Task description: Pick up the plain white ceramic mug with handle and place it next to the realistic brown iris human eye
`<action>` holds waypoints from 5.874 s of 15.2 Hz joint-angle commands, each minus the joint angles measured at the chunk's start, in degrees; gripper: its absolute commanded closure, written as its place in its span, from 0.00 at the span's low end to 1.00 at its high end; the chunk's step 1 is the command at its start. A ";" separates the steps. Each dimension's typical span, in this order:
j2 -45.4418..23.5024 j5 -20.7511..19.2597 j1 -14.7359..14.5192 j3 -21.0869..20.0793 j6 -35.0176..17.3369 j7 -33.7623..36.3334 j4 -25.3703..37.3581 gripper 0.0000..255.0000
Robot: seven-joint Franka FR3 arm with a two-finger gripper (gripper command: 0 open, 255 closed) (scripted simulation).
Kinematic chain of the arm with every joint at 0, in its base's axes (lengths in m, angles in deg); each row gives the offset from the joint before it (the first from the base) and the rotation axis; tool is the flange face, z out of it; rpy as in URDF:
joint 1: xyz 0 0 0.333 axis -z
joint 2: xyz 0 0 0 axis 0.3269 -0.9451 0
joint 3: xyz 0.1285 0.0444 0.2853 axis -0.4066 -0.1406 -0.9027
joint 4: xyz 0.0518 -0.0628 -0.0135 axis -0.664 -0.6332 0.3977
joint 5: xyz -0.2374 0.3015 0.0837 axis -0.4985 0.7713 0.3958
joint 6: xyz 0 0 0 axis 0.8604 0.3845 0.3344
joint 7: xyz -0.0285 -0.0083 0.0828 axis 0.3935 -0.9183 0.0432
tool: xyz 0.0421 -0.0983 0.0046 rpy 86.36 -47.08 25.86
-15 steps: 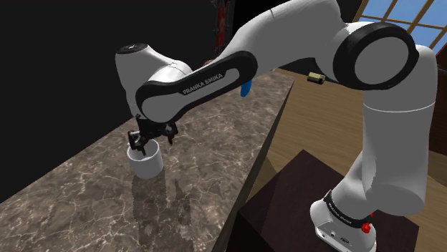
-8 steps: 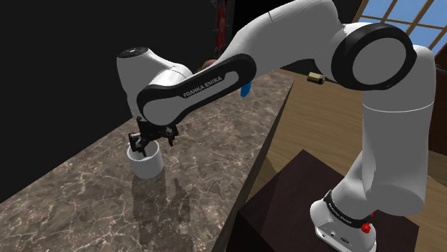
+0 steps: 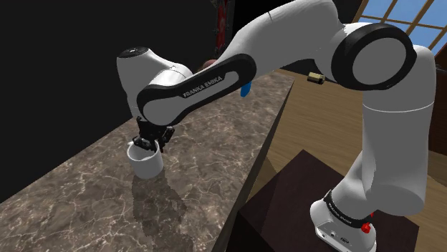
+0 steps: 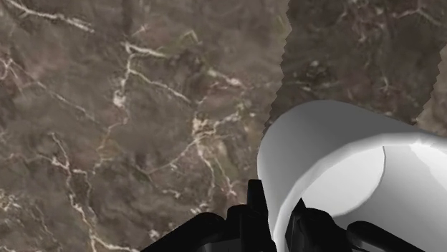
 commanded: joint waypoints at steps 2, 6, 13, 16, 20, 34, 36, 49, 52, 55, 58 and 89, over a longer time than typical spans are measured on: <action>-0.02 0.00 -0.01 -0.01 -0.01 0.00 -0.02 1.00; 0.93 0.52 0.12 -0.29 1.84 -0.32 0.97 1.00; 2.81 1.57 0.31 -0.84 6.32 -1.00 3.75 1.00; 3.45 1.94 0.32 -1.03 8.31 -1.25 5.17 1.00; 4.14 2.35 0.28 -1.24 11.06 -1.54 7.30 1.00; 4.84 2.96 -0.54 -1.70 21.48 -2.21 17.19 1.00; 4.69 2.92 -0.77 -1.73 23.10 -2.26 18.98 1.00; 7.05 4.38 3.85 -0.51 28.05 -8.63 22.01 1.00; 8.47 5.25 6.98 0.47 27.40 -12.43 20.18 1.00; 9.29 5.88 9.83 1.55 27.06 -16.21 19.22 1.00; 9.52 6.30 12.47 2.69 26.99 -19.93 19.07 1.00; -7.87 4.73 27.78 10.54 30.70 -45.19 40.63 1.00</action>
